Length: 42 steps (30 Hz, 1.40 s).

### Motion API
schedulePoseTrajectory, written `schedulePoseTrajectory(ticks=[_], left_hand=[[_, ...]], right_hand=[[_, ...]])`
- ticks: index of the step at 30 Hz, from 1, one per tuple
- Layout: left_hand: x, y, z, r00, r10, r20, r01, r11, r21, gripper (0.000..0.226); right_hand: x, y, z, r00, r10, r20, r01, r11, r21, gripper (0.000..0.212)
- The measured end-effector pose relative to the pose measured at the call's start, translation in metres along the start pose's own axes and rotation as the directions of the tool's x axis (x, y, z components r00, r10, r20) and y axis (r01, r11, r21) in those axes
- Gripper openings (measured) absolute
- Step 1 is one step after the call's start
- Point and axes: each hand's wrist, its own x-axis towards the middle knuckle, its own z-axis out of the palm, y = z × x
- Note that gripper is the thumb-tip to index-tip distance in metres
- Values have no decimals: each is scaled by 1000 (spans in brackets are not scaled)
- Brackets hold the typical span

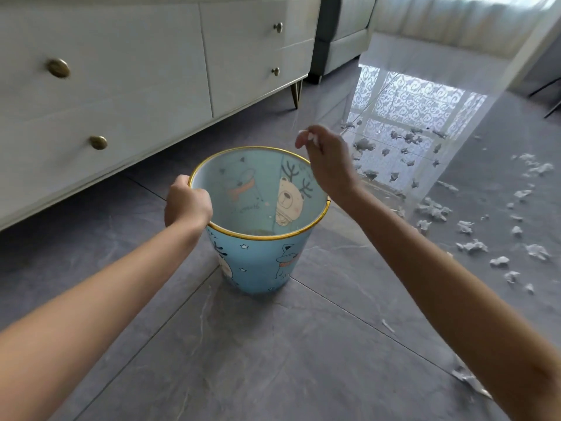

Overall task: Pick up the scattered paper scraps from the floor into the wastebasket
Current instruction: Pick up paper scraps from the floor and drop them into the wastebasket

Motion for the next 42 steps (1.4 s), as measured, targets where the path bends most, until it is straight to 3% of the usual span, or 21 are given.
schedulePoseTrajectory(ticks=[3,6,8,9,13,17,19,22,24,25,27,29,30,35,42], left_hand=[[-1,0,-1,1000,-1,4,1,1000,23,33],[-1,-1,-2,1000,-1,10,0,1000,17,33],[-2,-2,-4,1000,5,6,-5,1000,21,33],[-3,-2,-5,1000,9,5,-10,1000,22,33],[-8,1,-8,1000,21,14,-21,1000,12,31],[-18,6,-2,999,15,28,-14,999,-34,31],[-25,11,6,998,41,50,-39,999,-38,31],[-41,23,24,989,110,103,-107,994,-38,29],[-49,32,36,983,138,121,-135,990,-34,28],[-55,37,47,981,142,134,-137,990,-43,28],[-64,47,64,977,137,163,-127,989,-70,31],[-74,58,81,974,132,185,-118,990,-83,32],[-78,63,87,971,136,195,-122,989,-84,32],[-85,72,110,961,166,222,-149,985,-91,23],[-83,80,131,948,165,272,-133,982,-132,25]], right_hand=[[4,-18,13,949,122,290,-72,982,-177,43],[4,-25,16,810,258,527,-151,960,-237,66],[-1,-27,12,709,265,653,-132,960,-246,68],[-5,-26,9,707,237,666,-107,967,-231,65],[-19,-11,-12,882,148,448,-109,988,-113,41],[-39,16,-50,971,192,141,-222,944,243,55],[-66,45,-71,950,309,-46,-288,922,257,52],[-141,107,-88,825,526,-209,-535,845,13,43],[-198,142,-86,768,627,-127,-638,733,-236,46],[-225,157,-86,754,656,-29,-615,691,-379,51],[-267,169,-77,718,657,229,-396,657,-641,65],[-294,170,-72,691,555,463,-88,701,-708,89],[-301,170,-70,674,516,528,-7,720,-694,94],[-284,201,-87,695,545,469,-8,659,-752,65],[-255,252,-138,600,737,311,-168,496,-852,63]])
